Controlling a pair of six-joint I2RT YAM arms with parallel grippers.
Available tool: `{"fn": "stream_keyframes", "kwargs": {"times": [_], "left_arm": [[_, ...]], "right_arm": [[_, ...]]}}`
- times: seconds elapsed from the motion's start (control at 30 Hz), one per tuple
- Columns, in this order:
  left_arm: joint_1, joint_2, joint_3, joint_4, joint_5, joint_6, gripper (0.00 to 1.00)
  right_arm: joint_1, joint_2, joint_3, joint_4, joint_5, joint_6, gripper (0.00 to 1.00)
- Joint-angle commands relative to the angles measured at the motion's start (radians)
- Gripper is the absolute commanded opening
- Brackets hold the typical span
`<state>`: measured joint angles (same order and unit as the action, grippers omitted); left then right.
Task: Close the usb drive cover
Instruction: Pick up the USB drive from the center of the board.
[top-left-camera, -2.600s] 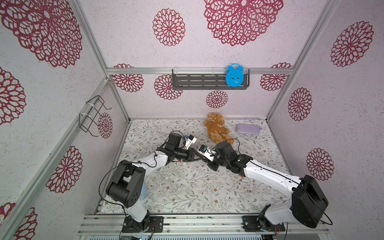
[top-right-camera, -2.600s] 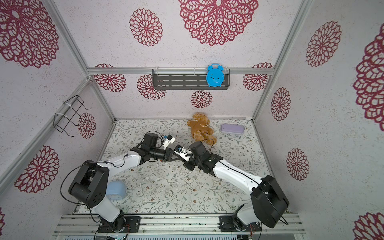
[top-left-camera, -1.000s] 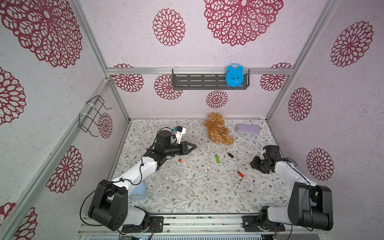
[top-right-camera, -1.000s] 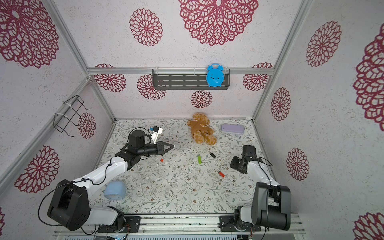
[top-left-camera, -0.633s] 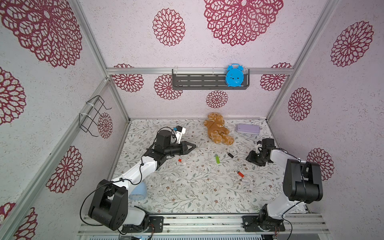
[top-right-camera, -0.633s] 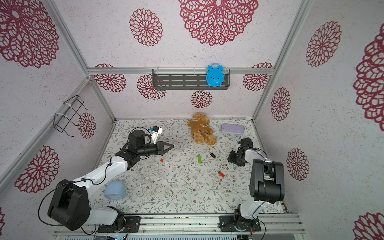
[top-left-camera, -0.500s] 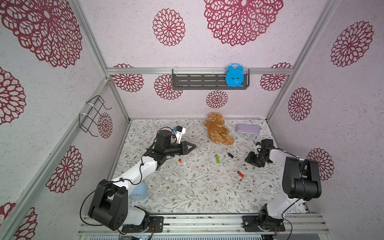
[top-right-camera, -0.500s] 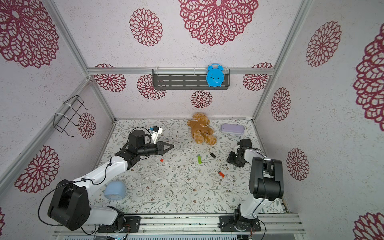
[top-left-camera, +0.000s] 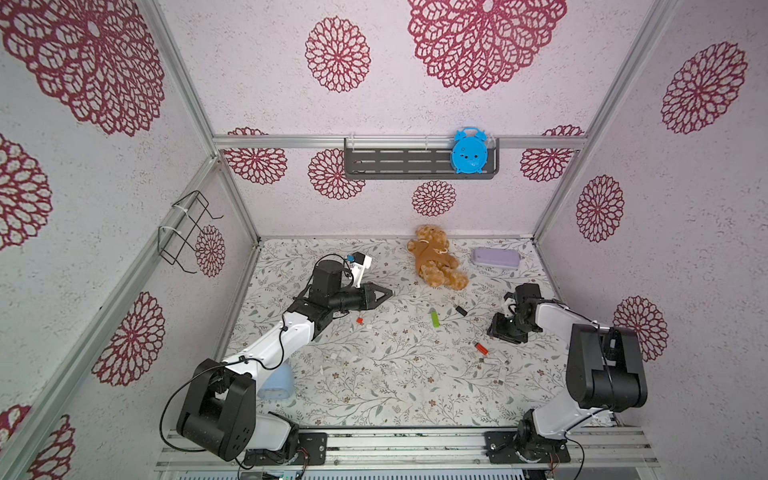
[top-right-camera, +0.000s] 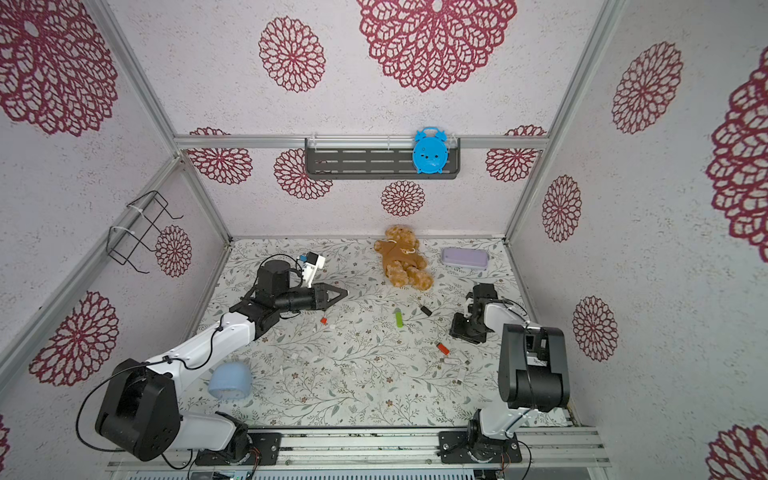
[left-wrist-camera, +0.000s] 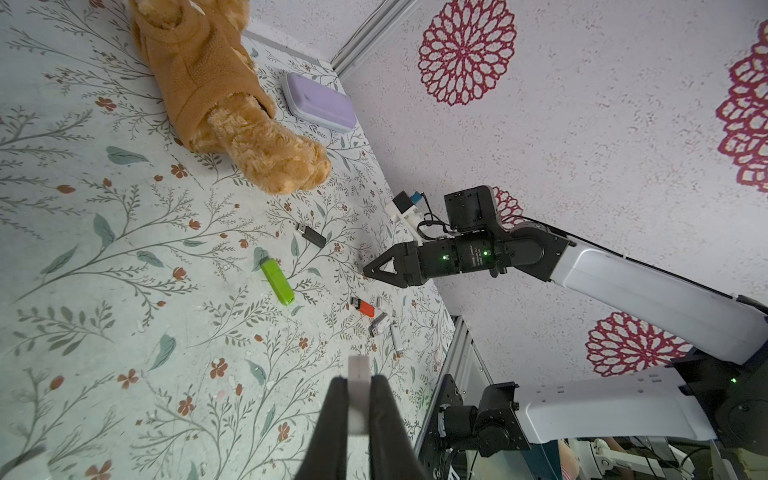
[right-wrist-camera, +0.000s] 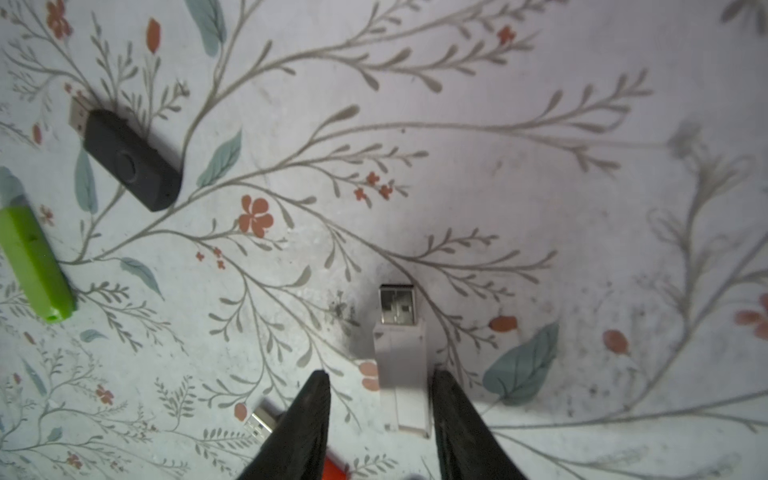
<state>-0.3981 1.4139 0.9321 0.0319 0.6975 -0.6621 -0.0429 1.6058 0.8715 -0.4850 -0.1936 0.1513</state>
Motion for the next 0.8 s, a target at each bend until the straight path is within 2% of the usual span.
{"fn": "stream_keyframes", "kwargs": {"times": [0.0, 0.3, 0.43, 0.57, 0.77], "left_arm": [[0.008, 0.008, 0.016, 0.006, 0.010, 0.012, 0.09], [0.007, 0.009, 0.013, 0.009, 0.008, 0.006, 0.10], [0.008, 0.010, 0.011, 0.010, 0.007, 0.007, 0.10], [0.008, 0.003, 0.010, 0.003, 0.007, 0.008, 0.10], [0.008, -0.007, 0.007, 0.000, -0.001, 0.013, 0.10]], "right_arm": [[0.031, -0.013, 0.022, -0.063, 0.130, -0.032, 0.44], [0.098, 0.088, 0.103, -0.129, 0.276, -0.030, 0.39], [0.122, 0.130, 0.126, -0.164, 0.280, -0.038, 0.32], [0.130, 0.137, 0.135, -0.191, 0.286, -0.030, 0.29], [0.151, 0.078, 0.163, -0.195, 0.299, -0.051, 0.22]]}}
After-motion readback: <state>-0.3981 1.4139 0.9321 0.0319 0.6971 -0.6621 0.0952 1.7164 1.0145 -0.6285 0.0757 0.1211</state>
